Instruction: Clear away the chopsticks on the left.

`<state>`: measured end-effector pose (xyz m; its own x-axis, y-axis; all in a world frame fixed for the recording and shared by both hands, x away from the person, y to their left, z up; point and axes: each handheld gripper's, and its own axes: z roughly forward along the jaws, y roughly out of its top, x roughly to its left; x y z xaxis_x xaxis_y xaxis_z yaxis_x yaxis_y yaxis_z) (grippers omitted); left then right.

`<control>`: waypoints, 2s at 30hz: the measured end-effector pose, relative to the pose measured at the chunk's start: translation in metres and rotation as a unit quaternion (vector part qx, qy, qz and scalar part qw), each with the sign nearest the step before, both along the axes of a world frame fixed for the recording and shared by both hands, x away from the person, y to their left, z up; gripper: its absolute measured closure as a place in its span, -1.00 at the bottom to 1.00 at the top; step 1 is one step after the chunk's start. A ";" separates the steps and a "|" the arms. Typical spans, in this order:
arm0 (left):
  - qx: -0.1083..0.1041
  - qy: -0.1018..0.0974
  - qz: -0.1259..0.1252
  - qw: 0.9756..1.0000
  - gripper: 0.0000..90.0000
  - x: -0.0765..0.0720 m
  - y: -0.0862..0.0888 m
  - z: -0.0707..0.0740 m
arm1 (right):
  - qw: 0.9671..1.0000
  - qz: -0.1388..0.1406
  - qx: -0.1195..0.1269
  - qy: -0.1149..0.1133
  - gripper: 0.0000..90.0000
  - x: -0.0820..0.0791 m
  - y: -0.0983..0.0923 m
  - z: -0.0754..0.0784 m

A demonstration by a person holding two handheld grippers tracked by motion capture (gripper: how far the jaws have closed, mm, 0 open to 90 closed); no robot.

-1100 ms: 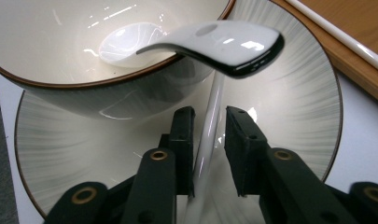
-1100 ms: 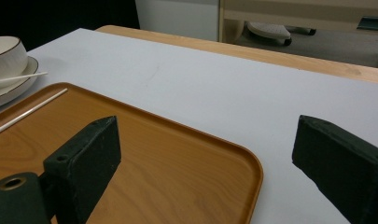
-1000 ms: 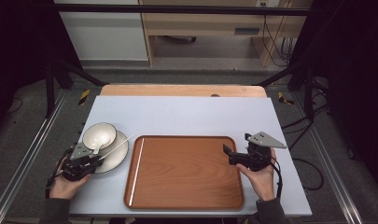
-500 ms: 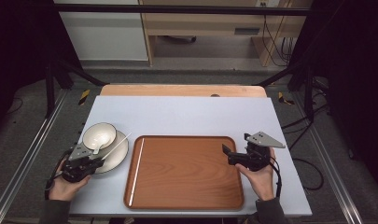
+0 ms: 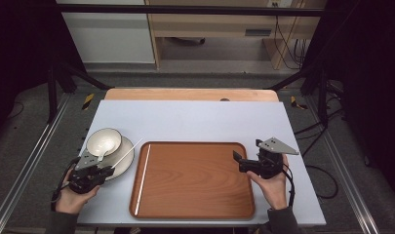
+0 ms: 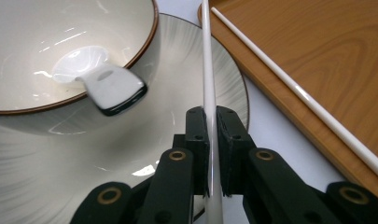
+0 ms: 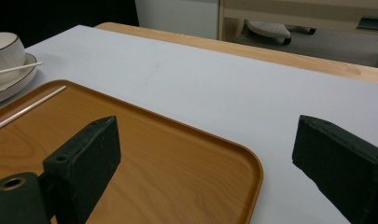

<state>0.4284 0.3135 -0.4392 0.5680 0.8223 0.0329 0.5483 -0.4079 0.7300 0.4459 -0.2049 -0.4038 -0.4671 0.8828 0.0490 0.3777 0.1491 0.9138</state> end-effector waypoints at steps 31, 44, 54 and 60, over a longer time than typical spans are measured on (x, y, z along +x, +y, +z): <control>-0.041 -0.055 0.019 0.997 0.87 -0.026 -0.067 0.022 | 1.000 -0.002 0.004 0.000 -0.83 -0.001 -0.001 0.001; -0.056 -0.062 0.050 0.995 0.86 -0.022 -0.092 0.035 | 1.000 -0.002 0.007 -0.003 -0.83 -0.001 0.000 0.002; -0.052 -0.058 0.086 0.993 0.86 -0.020 -0.102 0.036 | 1.000 -0.003 0.010 -0.004 -0.83 -0.002 -0.002 0.004; -0.060 -0.073 0.108 0.990 0.86 -0.023 -0.107 0.039 | 1.000 -0.003 0.012 -0.005 -0.83 -0.002 -0.001 0.004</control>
<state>0.4054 0.2064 -0.3998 0.3758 0.9267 -0.0038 0.4985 -0.1987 0.8438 0.4440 -0.2064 -0.4001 -0.4623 0.8843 0.0652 0.3699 0.1255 0.9205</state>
